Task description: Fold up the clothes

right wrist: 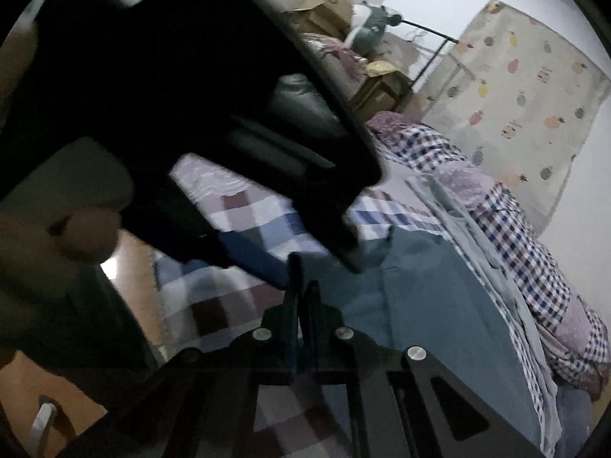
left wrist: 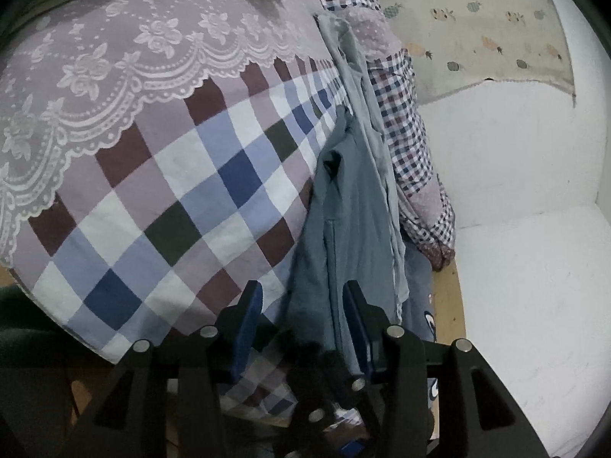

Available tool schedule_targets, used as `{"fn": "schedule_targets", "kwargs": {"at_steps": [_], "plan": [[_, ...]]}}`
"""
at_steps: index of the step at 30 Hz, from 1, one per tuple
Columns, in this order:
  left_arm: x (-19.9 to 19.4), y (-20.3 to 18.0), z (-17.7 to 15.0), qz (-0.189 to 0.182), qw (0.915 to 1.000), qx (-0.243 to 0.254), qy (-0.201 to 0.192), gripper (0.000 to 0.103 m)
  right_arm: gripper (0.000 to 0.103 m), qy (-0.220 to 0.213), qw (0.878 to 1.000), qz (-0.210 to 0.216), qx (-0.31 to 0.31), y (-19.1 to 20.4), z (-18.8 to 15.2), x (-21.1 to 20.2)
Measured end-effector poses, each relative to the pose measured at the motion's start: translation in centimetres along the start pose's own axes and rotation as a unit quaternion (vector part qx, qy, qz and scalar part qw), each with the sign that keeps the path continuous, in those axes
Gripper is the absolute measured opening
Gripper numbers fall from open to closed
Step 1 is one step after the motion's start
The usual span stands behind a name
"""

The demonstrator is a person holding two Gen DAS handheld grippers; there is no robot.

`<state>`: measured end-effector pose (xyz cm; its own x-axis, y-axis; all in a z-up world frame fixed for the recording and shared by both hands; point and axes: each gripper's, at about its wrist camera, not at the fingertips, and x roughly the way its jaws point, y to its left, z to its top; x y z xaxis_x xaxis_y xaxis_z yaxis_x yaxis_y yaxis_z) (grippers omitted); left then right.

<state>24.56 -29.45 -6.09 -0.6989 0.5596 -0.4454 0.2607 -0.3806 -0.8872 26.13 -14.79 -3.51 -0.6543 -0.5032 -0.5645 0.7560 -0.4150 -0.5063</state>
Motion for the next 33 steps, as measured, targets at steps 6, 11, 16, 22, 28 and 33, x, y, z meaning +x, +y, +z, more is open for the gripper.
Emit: {"fn": "schedule_targets", "kwargs": {"at_steps": [6, 11, 16, 22, 28, 33], "plan": [[0.4, 0.2, -0.2, 0.023, 0.9997, 0.002, 0.005, 0.038, 0.007, -0.002, 1.000, 0.017, -0.021, 0.9, -0.6, -0.4], [0.3, 0.5, -0.6, 0.049, 0.9988, 0.005, 0.008, 0.004, 0.053, -0.006, 1.000, 0.004, -0.019, 0.4, -0.9, -0.7], [-1.0, 0.4, -0.7, 0.027, 0.9996, -0.002, -0.008, 0.003, 0.058, 0.002, 1.000, -0.018, -0.023, 0.2, -1.2, -0.3], [-1.4, 0.5, -0.6, 0.000, 0.9998, -0.015, -0.010, 0.003, 0.053, 0.012, 0.999, -0.032, -0.032, 0.5, -0.8, 1.1], [-1.4, 0.6, -0.4, 0.002, 0.9998, -0.019, -0.003, 0.016, 0.001, 0.017, 0.999, -0.039, -0.021, -0.1, -0.8, 1.4], [-0.5, -0.3, -0.5, 0.010, 1.0000, 0.000, -0.001, 0.053, 0.001, 0.000, 0.999, -0.036, -0.021, -0.3, -0.2, 0.4]]}}
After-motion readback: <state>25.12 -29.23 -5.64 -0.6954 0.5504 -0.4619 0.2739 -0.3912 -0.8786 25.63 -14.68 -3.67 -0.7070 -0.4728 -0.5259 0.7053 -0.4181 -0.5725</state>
